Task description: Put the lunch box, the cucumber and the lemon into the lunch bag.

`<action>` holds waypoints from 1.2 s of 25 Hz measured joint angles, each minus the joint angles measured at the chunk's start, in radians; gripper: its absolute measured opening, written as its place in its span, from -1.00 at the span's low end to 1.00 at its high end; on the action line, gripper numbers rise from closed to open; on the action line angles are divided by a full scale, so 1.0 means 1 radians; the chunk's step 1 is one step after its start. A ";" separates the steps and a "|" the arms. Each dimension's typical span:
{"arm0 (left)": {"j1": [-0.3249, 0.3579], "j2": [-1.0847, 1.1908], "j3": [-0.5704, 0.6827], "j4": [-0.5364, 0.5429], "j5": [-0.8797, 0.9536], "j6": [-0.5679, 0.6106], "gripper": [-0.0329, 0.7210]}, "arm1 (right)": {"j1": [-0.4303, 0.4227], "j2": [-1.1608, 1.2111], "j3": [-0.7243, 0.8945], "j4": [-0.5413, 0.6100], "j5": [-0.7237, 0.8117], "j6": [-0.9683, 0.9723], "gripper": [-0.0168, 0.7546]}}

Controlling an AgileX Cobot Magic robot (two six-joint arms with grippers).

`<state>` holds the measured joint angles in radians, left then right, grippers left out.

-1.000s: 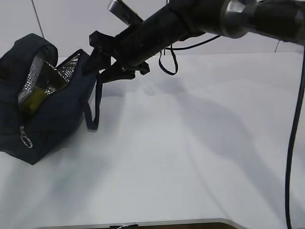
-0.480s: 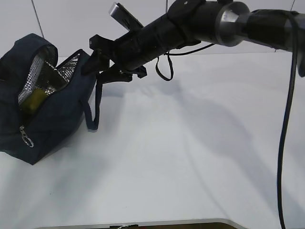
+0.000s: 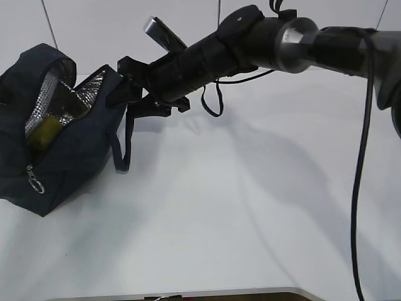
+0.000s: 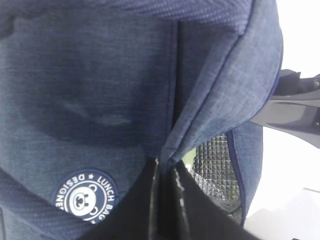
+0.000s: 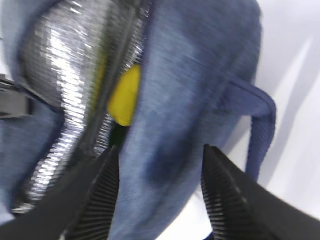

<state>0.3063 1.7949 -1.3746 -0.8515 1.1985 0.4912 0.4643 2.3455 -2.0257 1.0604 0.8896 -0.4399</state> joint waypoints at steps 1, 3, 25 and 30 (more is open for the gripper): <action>0.000 0.000 0.000 0.000 0.000 0.000 -0.95 | 0.000 0.005 0.000 0.002 0.000 -0.001 0.15; 0.000 0.000 0.000 0.000 0.000 0.000 -0.95 | 0.000 0.014 0.000 0.020 0.002 -0.006 0.15; 0.000 0.000 0.000 -0.002 0.000 0.000 -0.95 | 0.000 0.029 0.000 0.081 0.016 -0.021 -0.09; 0.000 0.000 0.000 -0.004 0.000 0.000 -0.95 | 0.000 0.029 0.000 0.081 0.018 -0.021 -0.44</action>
<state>0.3063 1.7949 -1.3746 -0.8554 1.1985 0.4912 0.4643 2.3749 -2.0257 1.1414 0.9075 -0.4607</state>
